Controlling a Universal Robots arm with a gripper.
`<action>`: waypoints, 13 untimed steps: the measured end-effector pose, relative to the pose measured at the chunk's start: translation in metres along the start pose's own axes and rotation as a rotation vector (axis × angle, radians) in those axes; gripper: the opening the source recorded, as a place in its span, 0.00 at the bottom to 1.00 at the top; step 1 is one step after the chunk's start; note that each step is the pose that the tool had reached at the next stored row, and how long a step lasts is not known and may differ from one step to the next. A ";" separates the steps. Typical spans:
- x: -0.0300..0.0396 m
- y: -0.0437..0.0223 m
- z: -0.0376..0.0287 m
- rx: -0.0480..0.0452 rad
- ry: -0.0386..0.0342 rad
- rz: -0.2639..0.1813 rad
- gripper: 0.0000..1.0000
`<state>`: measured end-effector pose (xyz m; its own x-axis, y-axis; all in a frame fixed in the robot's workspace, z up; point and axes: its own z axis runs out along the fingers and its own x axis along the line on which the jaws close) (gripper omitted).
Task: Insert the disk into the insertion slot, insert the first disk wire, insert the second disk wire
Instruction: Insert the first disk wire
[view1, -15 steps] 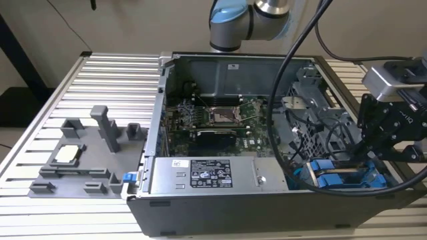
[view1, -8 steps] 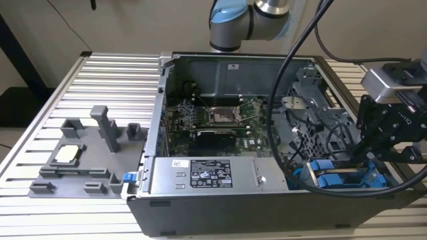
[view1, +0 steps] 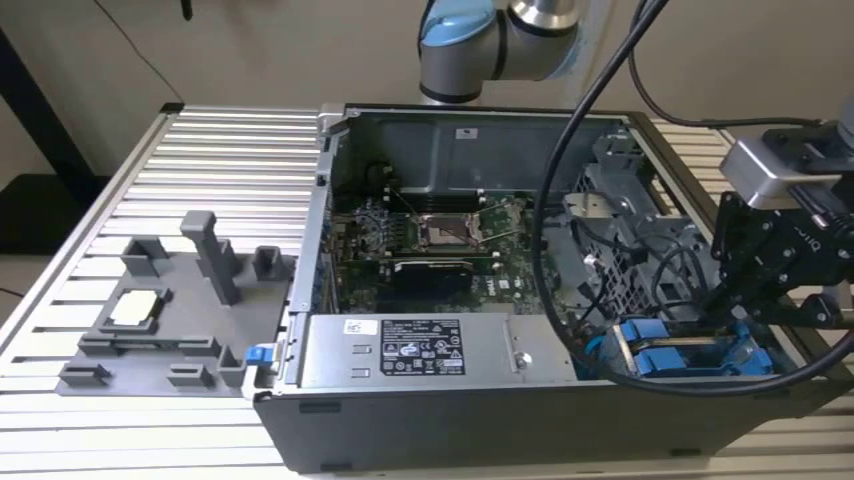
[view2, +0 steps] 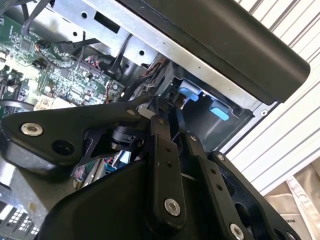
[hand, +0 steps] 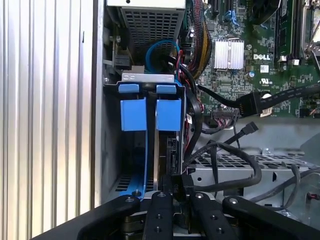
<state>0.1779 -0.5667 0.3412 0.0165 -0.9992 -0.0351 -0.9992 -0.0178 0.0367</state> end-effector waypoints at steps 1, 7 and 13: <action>0.0000 0.0000 0.0002 0.0000 0.0000 0.000 0.19; 0.0001 -0.0001 0.0019 0.0000 -0.0003 0.000 0.19; 0.0002 -0.0001 0.0058 0.0000 0.0000 0.002 0.19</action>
<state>0.1778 -0.5668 0.3354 0.0141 -0.9993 -0.0349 -0.9992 -0.0154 0.0367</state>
